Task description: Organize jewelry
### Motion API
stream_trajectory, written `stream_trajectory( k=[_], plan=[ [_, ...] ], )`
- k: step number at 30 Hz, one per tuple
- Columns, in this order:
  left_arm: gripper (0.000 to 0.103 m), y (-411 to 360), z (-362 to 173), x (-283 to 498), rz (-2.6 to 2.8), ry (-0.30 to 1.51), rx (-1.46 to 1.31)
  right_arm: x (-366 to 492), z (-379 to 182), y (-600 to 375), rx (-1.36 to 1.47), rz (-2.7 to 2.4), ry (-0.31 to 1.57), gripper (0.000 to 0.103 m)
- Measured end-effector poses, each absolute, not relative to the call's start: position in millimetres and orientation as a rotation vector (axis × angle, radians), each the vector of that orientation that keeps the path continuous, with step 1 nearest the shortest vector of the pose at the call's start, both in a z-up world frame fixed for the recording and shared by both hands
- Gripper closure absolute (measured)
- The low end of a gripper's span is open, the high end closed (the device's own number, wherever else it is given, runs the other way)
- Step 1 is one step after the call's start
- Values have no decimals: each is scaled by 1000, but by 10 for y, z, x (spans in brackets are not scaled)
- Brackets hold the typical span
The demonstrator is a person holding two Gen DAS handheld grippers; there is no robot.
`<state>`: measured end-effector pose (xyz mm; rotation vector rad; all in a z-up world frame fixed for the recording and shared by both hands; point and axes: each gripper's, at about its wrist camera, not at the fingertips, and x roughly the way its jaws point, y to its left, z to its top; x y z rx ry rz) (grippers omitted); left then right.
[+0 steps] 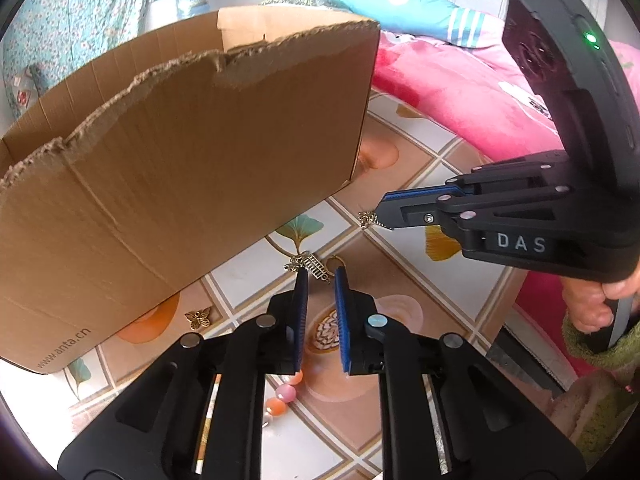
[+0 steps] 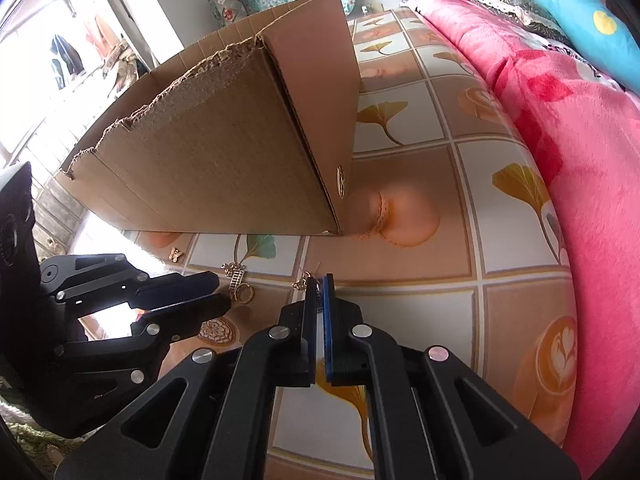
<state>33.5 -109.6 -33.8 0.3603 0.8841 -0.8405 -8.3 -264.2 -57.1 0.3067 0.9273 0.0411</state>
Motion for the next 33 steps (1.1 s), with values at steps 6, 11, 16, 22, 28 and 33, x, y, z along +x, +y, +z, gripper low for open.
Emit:
stream_trajectory(
  k=[6, 11, 16, 22, 28, 33],
  plan=[
    [91, -1172, -348, 334, -829, 872, 391, -101, -578, -2653, 317, 45, 920, 100],
    [98, -1271, -385, 300, -816, 846, 438, -111, -582, -2655, 325, 45, 915, 100],
    [103, -1293, -399, 242, -819, 831, 458, -106, -583, -2657, 329, 45, 913, 100],
    [103, -1228, -400, 155, -812, 833, 469, -110, -583, -2658, 330, 45, 914, 100],
    [103, -1158, -322, 43, -819, 809, 467, -108, -580, -2669, 332, 45, 914, 100],
    [103, -1123, -267, 39, -823, 800, 458, -152, -533, -2681, 331, 50, 906, 100]
  ],
)
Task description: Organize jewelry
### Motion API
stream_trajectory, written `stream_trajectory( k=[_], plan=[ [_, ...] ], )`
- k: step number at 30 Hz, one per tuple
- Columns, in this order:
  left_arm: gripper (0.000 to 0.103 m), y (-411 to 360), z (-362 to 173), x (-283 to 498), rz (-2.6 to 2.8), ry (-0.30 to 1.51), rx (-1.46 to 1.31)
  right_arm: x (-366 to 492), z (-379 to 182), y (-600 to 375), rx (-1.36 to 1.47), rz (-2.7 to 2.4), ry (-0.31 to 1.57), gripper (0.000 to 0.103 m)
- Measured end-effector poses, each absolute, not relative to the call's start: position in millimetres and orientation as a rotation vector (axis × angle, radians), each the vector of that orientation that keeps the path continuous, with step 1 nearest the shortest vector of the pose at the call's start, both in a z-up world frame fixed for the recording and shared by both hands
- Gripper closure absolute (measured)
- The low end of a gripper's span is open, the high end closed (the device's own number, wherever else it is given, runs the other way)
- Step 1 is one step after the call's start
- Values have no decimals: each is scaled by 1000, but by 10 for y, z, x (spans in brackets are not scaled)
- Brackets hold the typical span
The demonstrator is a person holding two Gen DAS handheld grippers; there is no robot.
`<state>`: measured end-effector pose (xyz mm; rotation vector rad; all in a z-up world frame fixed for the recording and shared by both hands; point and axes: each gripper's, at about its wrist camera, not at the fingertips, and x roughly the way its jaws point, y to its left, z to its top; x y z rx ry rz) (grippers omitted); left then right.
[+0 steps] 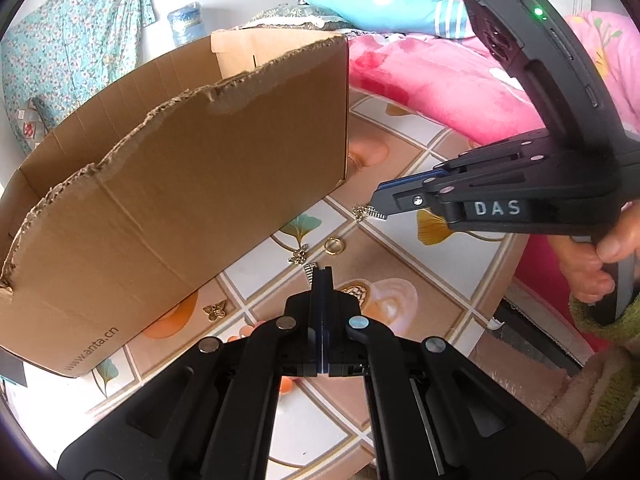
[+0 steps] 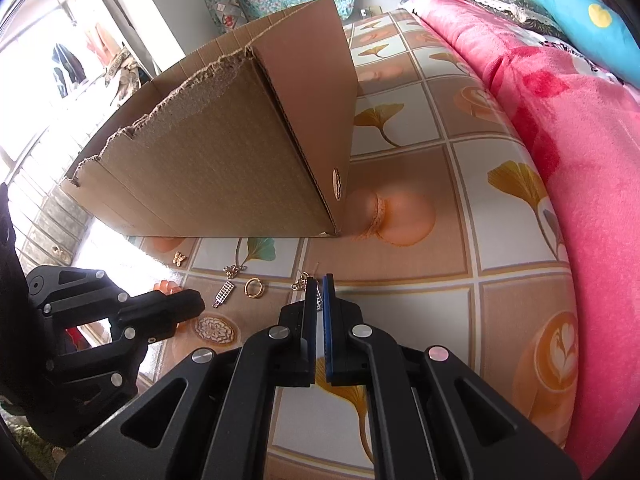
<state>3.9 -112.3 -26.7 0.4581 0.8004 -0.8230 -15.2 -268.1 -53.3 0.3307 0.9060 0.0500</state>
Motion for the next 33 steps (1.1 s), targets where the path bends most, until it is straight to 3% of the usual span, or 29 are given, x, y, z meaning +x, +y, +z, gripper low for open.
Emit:
stream_trajectory(
  k=[4, 8, 10, 12, 19, 24, 27, 28, 30, 33],
  plan=[
    [103, -1138, -278, 39, -830, 807, 456, -169, -483, -2649, 302, 61, 912, 98],
    [102, -1075, -279, 90, -832, 839, 430, -159, -476, -2596, 259, 69, 920, 83],
    [89, -1060, -291, 133, -831, 852, 408, -146, -470, -2558, 225, 72, 925, 81],
    [85, -1051, -299, 163, -824, 851, 396, -139, -468, -2527, 197, 77, 931, 81],
    [85, -1125, -375, 233, -830, 861, 399, -93, -476, -2449, 107, 90, 951, 81],
    [98, -1150, -376, 237, -821, 845, 427, -54, -513, -2413, 69, 95, 974, 81],
    [99, -1148, -376, 244, -823, 844, 427, -40, -514, -2351, 18, 85, 977, 82],
    [99, -1146, -376, 238, -822, 841, 427, -33, -512, -2331, 7, 84, 981, 82],
    [99, -1139, -377, 238, -822, 838, 425, -21, -506, -2336, 24, 98, 994, 95],
    [99, -1109, -374, 247, -829, 840, 408, -24, -498, -2340, 30, 91, 995, 97]
  ],
)
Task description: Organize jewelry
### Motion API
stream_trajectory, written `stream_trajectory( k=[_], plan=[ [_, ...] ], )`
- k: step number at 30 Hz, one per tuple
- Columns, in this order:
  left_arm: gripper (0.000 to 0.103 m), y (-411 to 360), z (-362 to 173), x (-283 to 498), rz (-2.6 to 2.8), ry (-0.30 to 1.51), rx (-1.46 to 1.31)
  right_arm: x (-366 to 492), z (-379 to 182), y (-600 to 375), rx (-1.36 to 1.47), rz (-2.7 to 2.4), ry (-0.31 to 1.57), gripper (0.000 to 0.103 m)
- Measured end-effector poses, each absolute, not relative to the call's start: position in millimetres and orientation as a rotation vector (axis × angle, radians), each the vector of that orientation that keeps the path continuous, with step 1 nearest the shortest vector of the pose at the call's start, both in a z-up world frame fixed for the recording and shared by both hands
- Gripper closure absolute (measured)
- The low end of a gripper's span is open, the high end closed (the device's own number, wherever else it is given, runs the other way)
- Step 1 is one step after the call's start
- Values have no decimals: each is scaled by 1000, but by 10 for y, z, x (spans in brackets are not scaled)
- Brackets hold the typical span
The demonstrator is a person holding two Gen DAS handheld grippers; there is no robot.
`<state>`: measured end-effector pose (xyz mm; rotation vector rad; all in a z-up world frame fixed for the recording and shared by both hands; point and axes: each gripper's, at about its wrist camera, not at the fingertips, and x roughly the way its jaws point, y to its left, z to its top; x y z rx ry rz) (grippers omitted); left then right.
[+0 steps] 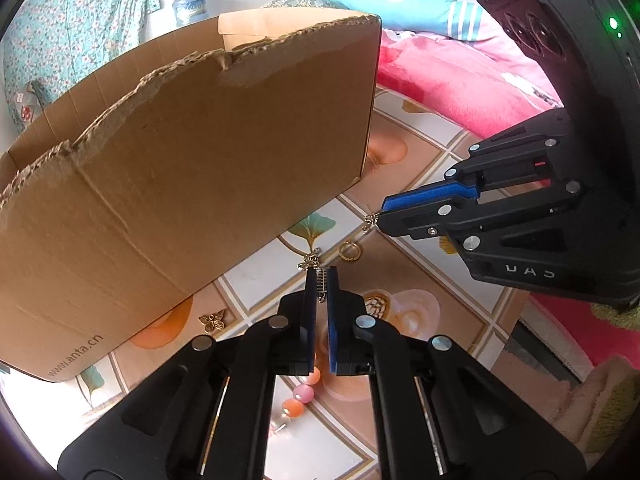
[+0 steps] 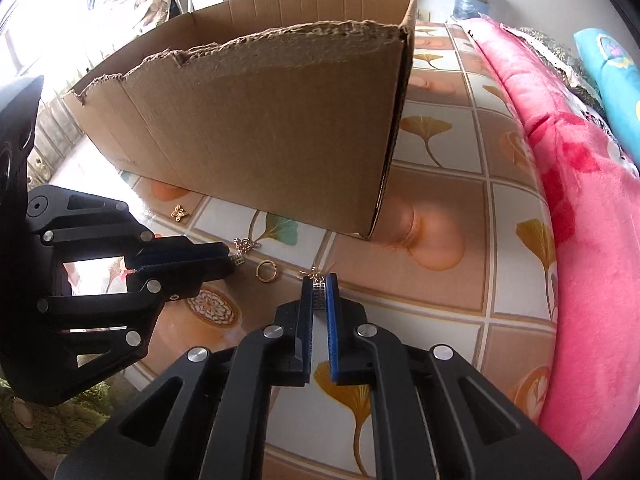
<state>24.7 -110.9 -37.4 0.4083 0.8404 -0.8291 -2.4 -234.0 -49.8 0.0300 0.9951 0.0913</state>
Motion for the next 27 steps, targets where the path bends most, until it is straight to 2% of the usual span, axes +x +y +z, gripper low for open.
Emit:
stream_trajectory(
  k=[5, 9, 11, 18, 21, 22, 23, 27],
  plan=[
    [99, -1084, -370, 259, -832, 845, 398, -37, -465, -2403, 82, 74, 983, 100],
    [99, -1041, -326, 239, -828, 830, 390, -79, -394, -2419, 88, 71, 965, 101],
    [103, -1021, -298, 221, -825, 822, 387, -114, -343, -2417, 88, 68, 951, 101],
    [103, -940, -209, 150, -816, 798, 371, -172, -247, -2405, 98, 82, 929, 101],
    [103, -942, -216, 131, -815, 796, 364, -122, -307, -2356, 63, 78, 945, 92],
    [103, -929, -210, 127, -817, 792, 362, -108, -329, -2339, 47, 73, 948, 82],
    [103, -926, -204, 118, -818, 788, 362, -82, -356, -2325, 33, 75, 950, 79],
    [103, -906, -187, 95, -818, 783, 362, -1, -446, -2301, 16, 99, 972, 79]
  ],
)
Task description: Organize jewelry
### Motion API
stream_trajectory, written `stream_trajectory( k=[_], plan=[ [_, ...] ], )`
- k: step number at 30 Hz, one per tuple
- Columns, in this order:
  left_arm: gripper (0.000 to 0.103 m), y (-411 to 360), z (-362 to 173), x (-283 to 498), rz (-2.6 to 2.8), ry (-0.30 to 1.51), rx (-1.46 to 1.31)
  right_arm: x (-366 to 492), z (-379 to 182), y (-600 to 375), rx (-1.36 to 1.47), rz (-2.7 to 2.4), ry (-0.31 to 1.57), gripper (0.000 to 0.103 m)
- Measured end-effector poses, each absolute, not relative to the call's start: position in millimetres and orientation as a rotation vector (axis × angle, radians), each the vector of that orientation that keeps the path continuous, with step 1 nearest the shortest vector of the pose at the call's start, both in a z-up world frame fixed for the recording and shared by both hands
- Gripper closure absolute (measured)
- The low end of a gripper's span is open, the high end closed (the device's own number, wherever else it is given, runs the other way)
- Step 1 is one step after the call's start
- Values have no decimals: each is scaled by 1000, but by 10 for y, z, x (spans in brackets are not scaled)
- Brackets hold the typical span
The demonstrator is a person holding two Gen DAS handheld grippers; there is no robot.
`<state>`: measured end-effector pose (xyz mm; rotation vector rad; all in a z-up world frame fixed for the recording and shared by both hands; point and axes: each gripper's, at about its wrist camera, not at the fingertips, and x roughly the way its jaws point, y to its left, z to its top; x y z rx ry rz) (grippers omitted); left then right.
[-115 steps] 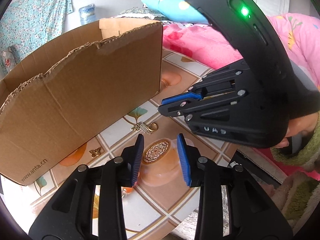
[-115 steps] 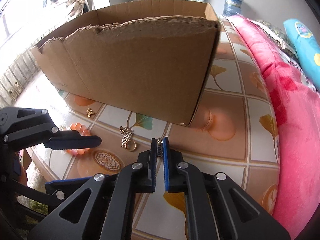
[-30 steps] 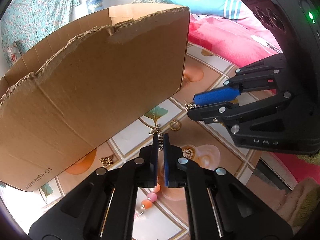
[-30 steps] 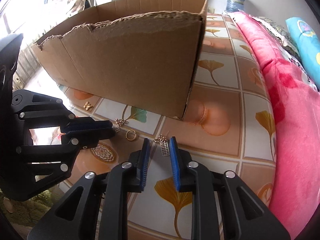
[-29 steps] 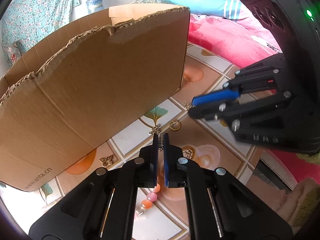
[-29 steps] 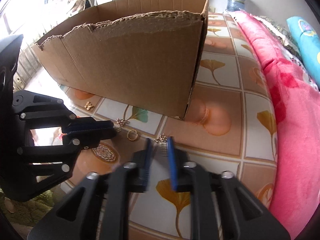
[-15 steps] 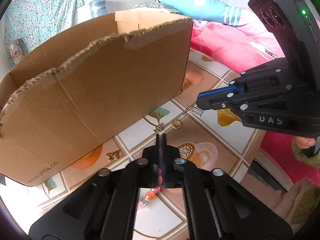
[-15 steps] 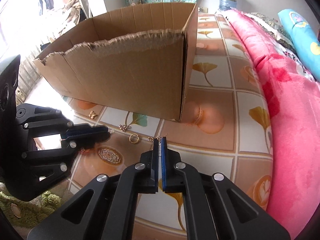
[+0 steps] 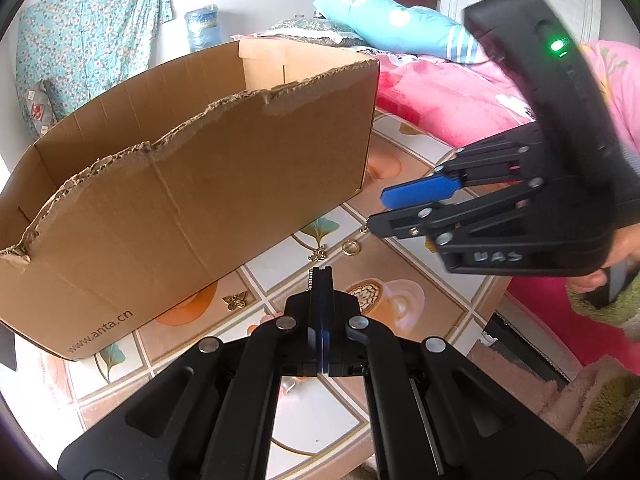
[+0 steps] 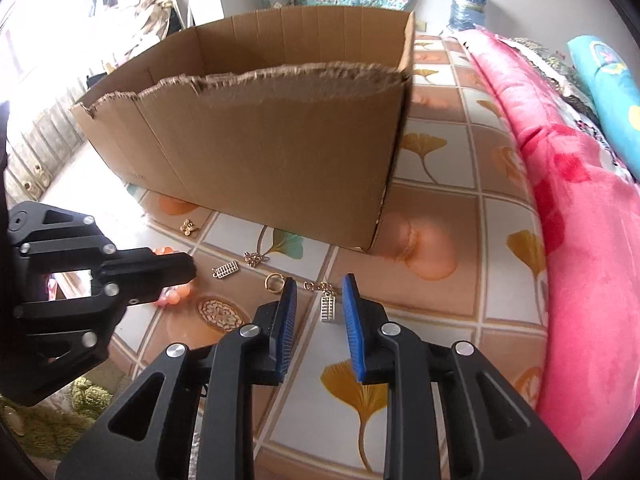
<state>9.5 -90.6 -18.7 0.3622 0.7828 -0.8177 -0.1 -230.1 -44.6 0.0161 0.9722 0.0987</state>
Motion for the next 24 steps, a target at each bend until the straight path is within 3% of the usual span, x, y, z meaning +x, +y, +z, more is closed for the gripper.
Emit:
stream_trajectory(
  k=[3, 5, 17, 22, 24],
  plan=[
    [103, -895, -175, 94, -816, 777, 363, 16, -502, -2244, -15, 105, 979, 81],
    [103, -897, -179, 103, -813, 776, 364, 36, -495, -2236, -6, 123, 991, 96],
    [103, -858, -241, 173, -822, 818, 337, -51, -379, -2462, 120, 72, 960, 101],
    [80, -899, -248, 205, -821, 824, 336, -110, -296, -2520, 178, 63, 927, 101],
    [78, -928, -264, 231, -820, 831, 339, -137, -273, -2520, 192, 60, 916, 101]
  ],
)
